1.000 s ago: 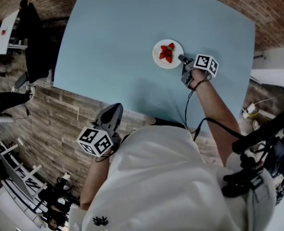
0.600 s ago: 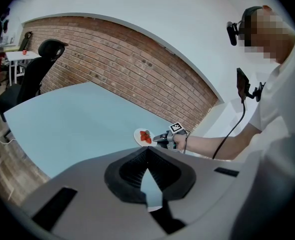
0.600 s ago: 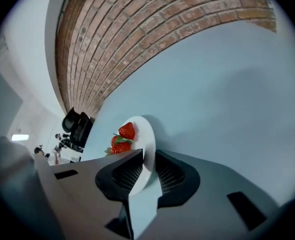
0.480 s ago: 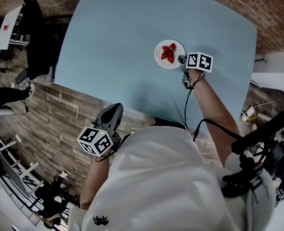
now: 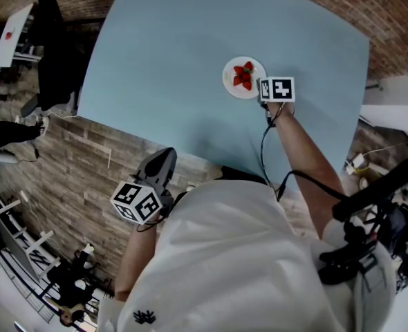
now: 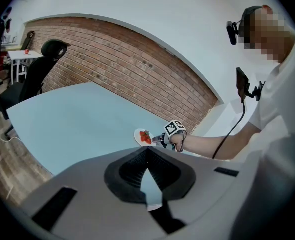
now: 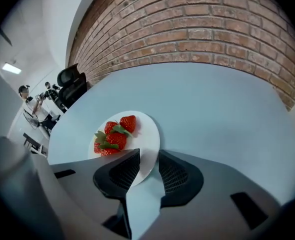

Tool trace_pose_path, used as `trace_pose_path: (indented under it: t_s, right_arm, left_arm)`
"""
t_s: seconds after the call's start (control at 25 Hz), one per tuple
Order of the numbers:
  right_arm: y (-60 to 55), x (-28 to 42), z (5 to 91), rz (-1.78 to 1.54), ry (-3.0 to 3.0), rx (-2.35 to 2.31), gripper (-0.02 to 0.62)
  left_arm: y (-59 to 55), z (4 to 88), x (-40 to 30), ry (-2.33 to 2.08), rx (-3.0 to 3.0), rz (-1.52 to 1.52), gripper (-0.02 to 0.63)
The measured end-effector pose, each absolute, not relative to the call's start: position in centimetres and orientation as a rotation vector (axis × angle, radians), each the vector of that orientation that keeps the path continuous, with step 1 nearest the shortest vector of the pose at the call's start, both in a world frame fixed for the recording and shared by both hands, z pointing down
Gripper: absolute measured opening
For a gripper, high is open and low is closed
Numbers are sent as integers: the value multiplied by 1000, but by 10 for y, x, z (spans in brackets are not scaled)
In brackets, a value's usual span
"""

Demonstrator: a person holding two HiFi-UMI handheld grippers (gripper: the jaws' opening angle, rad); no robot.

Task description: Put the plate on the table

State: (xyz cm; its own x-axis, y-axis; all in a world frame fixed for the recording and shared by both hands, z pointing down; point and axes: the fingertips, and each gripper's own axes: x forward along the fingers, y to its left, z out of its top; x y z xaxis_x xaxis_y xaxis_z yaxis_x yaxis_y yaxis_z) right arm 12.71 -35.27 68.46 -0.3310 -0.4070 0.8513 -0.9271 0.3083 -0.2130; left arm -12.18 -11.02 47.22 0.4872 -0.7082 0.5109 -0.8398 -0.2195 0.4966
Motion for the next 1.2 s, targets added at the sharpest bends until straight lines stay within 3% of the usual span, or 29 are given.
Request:
trace_pose_path:
  t_s: [0.84,1.2]
  right_arm:
    - [-350,131,643,739,-2018,1211,104]
    - [-312,114,608,1020,-2198,1228,103]
  left_arm:
    - [-92,470,-116,-1290,1998,243,0]
    - [-77,476,-122,-1239,2034,223,0]
